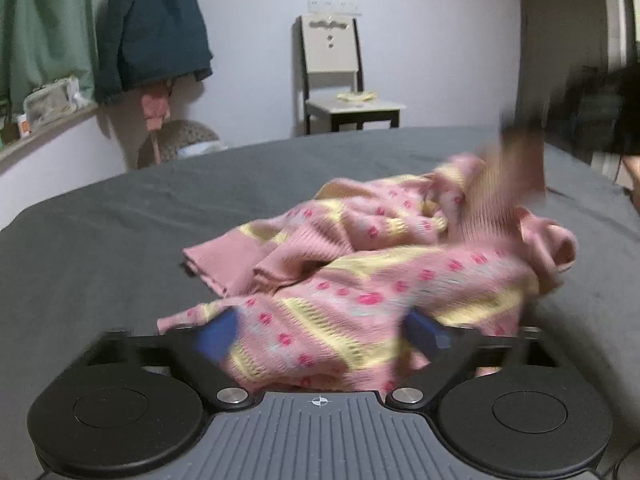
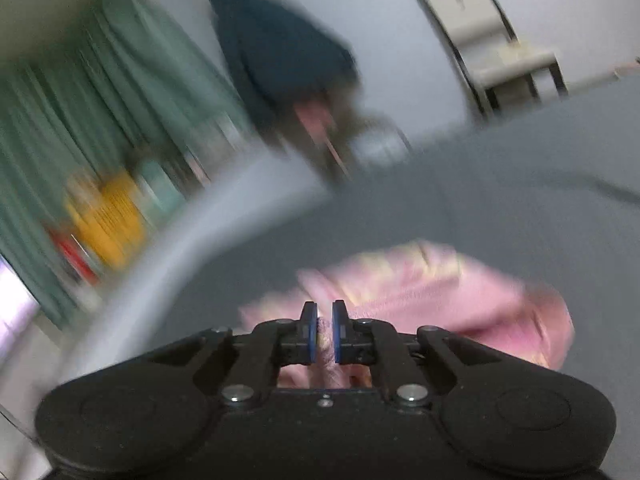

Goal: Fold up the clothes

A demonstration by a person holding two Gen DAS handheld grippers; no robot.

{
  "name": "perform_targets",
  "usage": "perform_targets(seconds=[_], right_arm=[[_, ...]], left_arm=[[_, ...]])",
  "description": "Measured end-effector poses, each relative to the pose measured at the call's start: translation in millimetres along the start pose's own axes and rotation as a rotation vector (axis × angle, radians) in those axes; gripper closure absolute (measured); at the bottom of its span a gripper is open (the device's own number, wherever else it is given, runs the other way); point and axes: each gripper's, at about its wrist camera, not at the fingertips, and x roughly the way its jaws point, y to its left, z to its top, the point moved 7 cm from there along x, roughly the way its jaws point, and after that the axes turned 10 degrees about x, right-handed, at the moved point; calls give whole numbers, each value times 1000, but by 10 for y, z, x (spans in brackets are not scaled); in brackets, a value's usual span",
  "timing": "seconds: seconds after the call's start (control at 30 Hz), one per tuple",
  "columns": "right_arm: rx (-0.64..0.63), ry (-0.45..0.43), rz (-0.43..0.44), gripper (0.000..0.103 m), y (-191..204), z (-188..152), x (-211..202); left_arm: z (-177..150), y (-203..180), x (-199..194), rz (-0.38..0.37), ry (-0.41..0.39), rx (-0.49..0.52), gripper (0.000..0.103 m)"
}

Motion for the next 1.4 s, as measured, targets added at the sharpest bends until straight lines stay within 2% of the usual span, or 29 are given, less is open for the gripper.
perform_targets(seconds=[0.03, 0.1, 0.13, 0.17, 0.2, 0.23, 0.27, 0.33, 0.37, 0.4, 0.47, 0.53, 0.6, 0.7, 0.73, 0.77, 0.87, 0.9, 1.0, 1.03, 1.13, 1.2, 1.23, 1.27, 1.33, 1.4], right_arm=[[12, -81, 62, 95, 98, 140, -177], [25, -306, 184, 102, 207, 423, -683], [33, -419, 227, 102, 214, 545, -946], [48, -484, 210, 102, 145, 629, -1127], [66, -486, 155, 102, 40, 686, -1211], [84, -468, 92, 102, -78, 719, -1264], [95, -400, 17, 99, -210, 684, -1231], [69, -203, -92, 86, -368, 450, -1038], [43, -106, -119, 60, -389, 286, -921], [16, -29, -141, 49, -389, 99, -806], [3, 87, -160, 47, -395, -257, -601], [52, 167, -139, 47, -405, -530, -395], [59, 177, -109, 47, -356, -638, -224], [-159, 73, -164, 45, -188, -629, 18], [-209, 54, -178, 45, -161, -619, 85], [-224, 84, -175, 47, -178, -608, 180], [-147, 275, -73, 94, -161, -746, 402], [-184, 279, -56, 95, -87, -803, 357], [-438, 271, 55, 95, 284, -1078, 14], [-522, 306, 86, 95, 381, -1248, -97], [-786, 458, 60, 95, 487, -1810, -386], [-913, 527, -19, 94, 399, -2112, -501], [-945, 531, -64, 93, 345, -2191, -553], [-967, 530, -99, 88, 305, -2249, -602], [-958, 505, -114, 77, 301, -2248, -680], [-927, 425, -106, 53, 344, -2136, -719]], left_arm=[[57, 3, -97, -24, -46, -12, 19], [165, 7, -285, -69, -132, -33, 19], [171, -15, -308, -72, -129, -29, 19], [176, -36, -330, -76, -127, -25, 19], [181, -58, -352, -80, -124, -21, 19], [186, -79, -374, -84, -122, -17, 18], [192, -101, -396, -87, -120, -13, 17], [202, -144, -440, -95, -115, -5, 15], [207, -166, -462, -98, -112, -1, 15], [213, -187, -485, -102, -110, 2, 15], [222, -228, -525, -109, -105, 11, 15], [214, -235, -507, -105, -96, 26, 15], [206, -243, -489, -101, -87, 41, 15], [194, -254, -462, -96, -74, 64, 15], [192, -251, -450, -93, -71, 70, 15], [201, -208, -420, -82, -72, 71, 15], [229, -79, -403, -59, -83, 56, 15], [241, -23, -421, -67, -89, 36, 15], [278, 114, -552, -112, -110, -22, 15], [284, 148, -593, -128, -119, -36, 15], [271, 145, -709, -168, -130, -15, 15], [240, 35, -736, -179, -111, 56, 15], [219, -46, -750, -179, -96, 109, 15], [201, -117, -752, -174, -86, 159, 15], [175, -282, -758, -161, -66, 269, 15], [193, -407, -770, -128, -70, 364, 15]])
